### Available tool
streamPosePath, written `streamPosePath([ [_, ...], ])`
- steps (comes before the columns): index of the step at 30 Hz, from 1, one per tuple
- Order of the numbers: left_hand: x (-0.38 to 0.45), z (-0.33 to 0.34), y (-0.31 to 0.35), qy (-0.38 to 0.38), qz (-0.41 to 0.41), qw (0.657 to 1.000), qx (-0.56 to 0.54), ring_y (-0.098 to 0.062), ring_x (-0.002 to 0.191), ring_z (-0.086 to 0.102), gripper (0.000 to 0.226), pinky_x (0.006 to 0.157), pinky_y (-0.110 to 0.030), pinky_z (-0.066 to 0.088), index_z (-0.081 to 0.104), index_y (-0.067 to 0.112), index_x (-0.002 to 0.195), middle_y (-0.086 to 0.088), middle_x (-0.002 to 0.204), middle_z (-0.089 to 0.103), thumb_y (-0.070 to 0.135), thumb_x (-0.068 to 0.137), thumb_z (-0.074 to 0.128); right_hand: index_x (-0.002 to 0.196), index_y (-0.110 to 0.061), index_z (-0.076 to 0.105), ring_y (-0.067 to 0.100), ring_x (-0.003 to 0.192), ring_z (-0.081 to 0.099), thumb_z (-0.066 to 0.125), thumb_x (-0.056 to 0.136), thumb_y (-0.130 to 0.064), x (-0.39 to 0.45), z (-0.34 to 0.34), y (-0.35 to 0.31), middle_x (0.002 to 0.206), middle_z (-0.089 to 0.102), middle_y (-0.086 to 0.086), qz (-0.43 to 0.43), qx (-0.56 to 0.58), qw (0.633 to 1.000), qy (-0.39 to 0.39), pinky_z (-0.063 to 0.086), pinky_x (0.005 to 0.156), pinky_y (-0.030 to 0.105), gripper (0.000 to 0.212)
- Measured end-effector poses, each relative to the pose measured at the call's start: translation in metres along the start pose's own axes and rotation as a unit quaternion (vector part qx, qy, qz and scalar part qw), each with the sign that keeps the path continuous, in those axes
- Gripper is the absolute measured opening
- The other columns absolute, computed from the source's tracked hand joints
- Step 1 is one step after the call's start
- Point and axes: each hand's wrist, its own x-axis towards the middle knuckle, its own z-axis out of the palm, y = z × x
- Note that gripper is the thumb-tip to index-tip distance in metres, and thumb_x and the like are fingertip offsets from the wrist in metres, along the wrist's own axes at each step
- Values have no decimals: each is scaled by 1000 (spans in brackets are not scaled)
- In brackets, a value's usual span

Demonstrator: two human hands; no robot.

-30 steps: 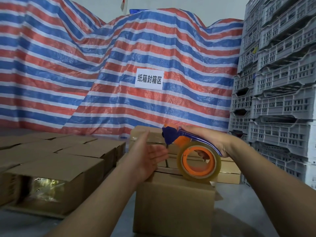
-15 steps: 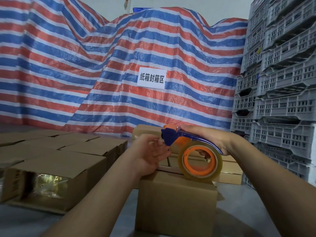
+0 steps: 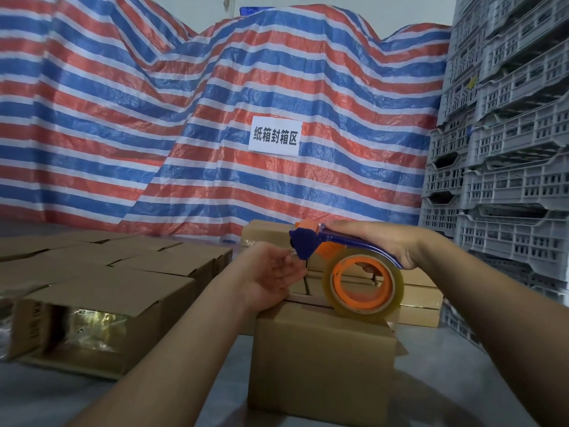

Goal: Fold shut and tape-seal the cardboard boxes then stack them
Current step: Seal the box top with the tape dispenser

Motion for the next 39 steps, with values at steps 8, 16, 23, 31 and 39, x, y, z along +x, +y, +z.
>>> streamPosePath([
  [8,4,0,-8,33,36,997,52,-16,74,59,27,77,-32,42,55,10,67,-3,62,52,-1,91,49,131,-9,52,16,66,68,64,86,-58,-6,-7,-9,84,70,8,74,-84,994,16,56,61,26,68],
  [16,0,5,-16,75,84,993,-41,-14,58,40,36,96,-50,40,43,13,60,-1,57,35,-4,92,41,132,-9,50,17,65,68,67,82,-55,-6,-6,-12,83,70,8,88,-86,992,9,56,60,26,70],
  [23,-5,6,-22,92,117,986,-77,-13,58,42,32,95,-53,47,45,13,67,0,56,38,-2,95,41,129,-9,50,14,62,64,63,83,-56,-6,0,-17,78,68,5,84,-156,984,13,54,60,23,67],
  [31,-15,-16,-13,116,129,983,60,-12,64,56,13,61,-24,55,61,11,86,1,67,56,21,93,65,130,-13,48,14,64,67,64,80,-57,5,9,-24,81,70,6,117,-195,974,16,55,61,24,69],
  [39,-18,-34,-24,134,96,976,144,-7,49,45,9,44,-17,42,57,13,86,2,61,50,13,95,56,124,-12,53,13,65,67,60,86,-60,23,22,-36,82,71,5,157,-285,945,16,55,60,21,62],
])
